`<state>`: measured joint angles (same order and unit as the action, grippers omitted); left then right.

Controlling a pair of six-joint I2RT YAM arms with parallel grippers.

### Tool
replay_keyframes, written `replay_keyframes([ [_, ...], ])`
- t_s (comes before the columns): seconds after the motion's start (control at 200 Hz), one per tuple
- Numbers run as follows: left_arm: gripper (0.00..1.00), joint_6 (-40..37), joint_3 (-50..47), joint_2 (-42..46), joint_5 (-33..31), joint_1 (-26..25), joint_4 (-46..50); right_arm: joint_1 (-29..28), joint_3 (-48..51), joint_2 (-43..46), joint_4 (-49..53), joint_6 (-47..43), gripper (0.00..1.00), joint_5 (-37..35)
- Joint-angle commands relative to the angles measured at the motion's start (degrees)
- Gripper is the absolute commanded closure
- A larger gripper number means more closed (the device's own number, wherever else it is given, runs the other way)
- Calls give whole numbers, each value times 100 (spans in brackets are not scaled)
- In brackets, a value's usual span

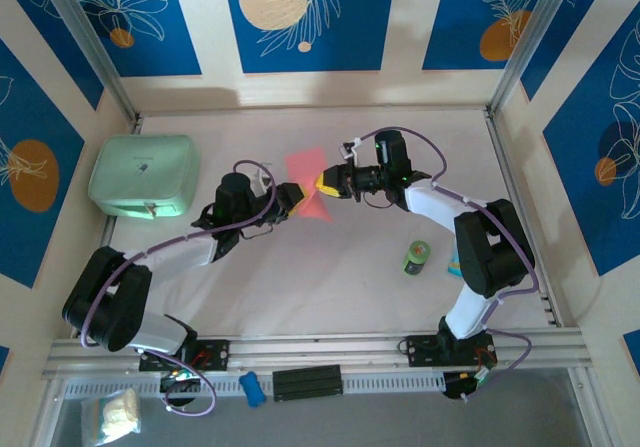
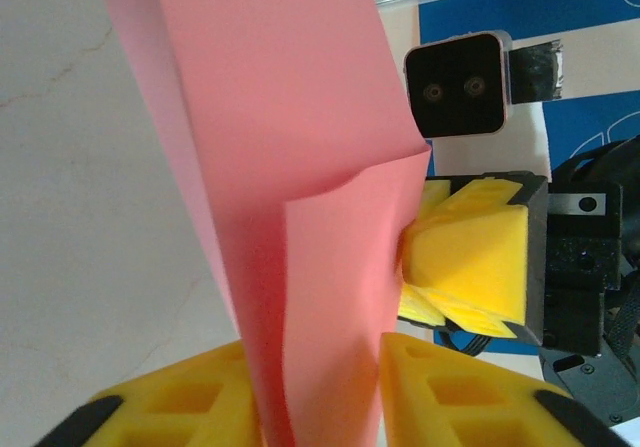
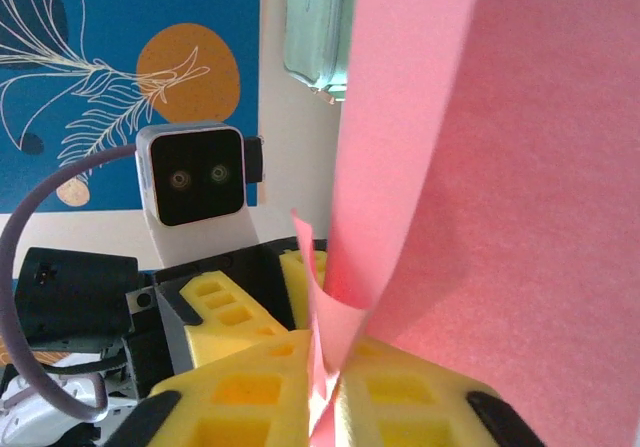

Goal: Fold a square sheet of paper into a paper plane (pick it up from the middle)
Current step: Turn over the paper at the center of the table.

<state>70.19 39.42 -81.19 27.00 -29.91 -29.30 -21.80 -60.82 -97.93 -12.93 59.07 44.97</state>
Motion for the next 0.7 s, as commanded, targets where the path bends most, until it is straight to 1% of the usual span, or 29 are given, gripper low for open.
replay_keyframes([
  [0.0,73,-123,249,42,64,-19,22,61,144,151,-16,-15,81,81],
  [0.095,81,-222,293,45,-7,-12,193,133,192,228,254,-147,72,-110],
  [0.145,87,-296,316,55,-50,-6,338,202,201,276,463,-243,68,-238],
  [0.27,94,-646,453,100,-103,44,880,409,219,456,1160,-658,59,-728],
  [0.33,96,-1055,628,160,-180,72,1407,508,213,596,1580,-926,56,-1126],
  [0.39,96,-1700,961,246,-425,82,2356,563,189,780,2061,-1243,52,-1686],
  [0.48,97,-2815,1700,258,-1168,57,4224,559,140,1071,2651,-1703,46,-2600],
  [0.535,97,-3307,2121,175,-1748,12,5167,562,112,1214,2918,-1910,44,-3054],
  [0.615,98,-3950,2724,-68,-2655,-105,6287,572,122,1376,3107,-2117,42,-3443],
  [0.695,98,-4335,3273,-407,-3630,-285,7115,582,186,1513,3121,-2225,40,-3656],
])
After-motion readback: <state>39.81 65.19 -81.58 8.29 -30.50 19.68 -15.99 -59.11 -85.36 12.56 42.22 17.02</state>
